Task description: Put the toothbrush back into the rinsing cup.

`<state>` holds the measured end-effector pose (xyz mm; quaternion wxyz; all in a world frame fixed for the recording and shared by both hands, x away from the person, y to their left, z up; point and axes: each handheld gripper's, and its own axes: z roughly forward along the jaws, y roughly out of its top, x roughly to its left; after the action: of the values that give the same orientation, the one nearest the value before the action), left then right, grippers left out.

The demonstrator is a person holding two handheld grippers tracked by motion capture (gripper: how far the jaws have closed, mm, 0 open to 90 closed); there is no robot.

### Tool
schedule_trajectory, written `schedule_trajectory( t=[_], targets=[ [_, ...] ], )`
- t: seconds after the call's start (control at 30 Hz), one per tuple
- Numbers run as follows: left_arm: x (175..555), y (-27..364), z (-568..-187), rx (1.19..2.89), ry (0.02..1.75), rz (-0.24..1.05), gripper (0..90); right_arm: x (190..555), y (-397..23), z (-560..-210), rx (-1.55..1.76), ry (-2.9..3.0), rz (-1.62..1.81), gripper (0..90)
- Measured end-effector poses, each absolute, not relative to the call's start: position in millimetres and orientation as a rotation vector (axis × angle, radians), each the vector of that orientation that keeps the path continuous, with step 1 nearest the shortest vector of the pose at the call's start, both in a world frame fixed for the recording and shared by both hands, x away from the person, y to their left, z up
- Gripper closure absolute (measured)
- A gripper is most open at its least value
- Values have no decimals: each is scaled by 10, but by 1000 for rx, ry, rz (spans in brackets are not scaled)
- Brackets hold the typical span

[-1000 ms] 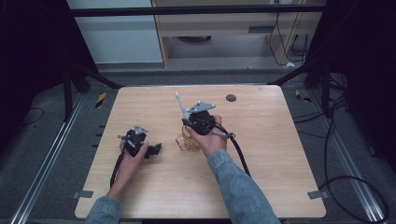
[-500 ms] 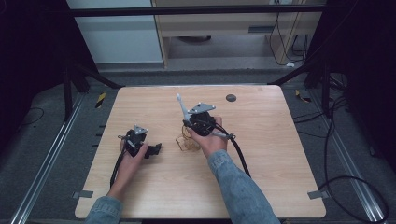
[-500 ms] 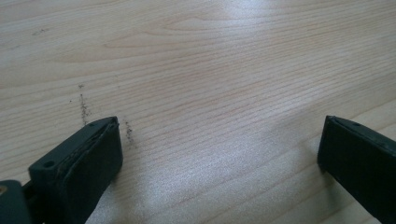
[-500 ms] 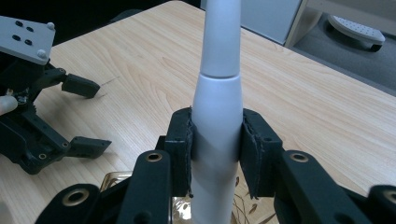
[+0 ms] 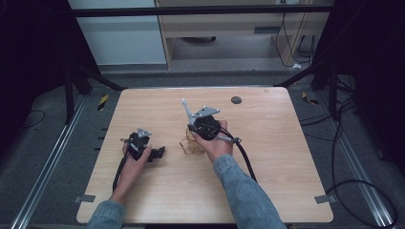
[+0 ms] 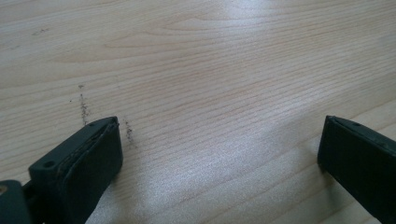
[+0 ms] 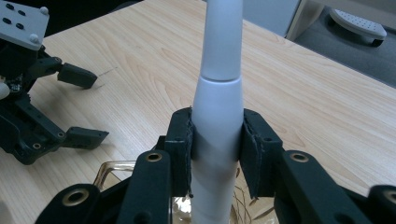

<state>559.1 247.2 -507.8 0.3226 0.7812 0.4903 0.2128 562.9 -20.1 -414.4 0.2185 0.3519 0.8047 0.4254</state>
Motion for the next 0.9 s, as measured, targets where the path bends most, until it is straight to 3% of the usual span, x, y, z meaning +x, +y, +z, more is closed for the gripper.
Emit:
schedule_trajectory(
  t=[0.9],
  targets=[
    [5591,2472,-5078,2051,1287,558,0,5690,-128,-4158,963,2261,1132,664]
  ],
)
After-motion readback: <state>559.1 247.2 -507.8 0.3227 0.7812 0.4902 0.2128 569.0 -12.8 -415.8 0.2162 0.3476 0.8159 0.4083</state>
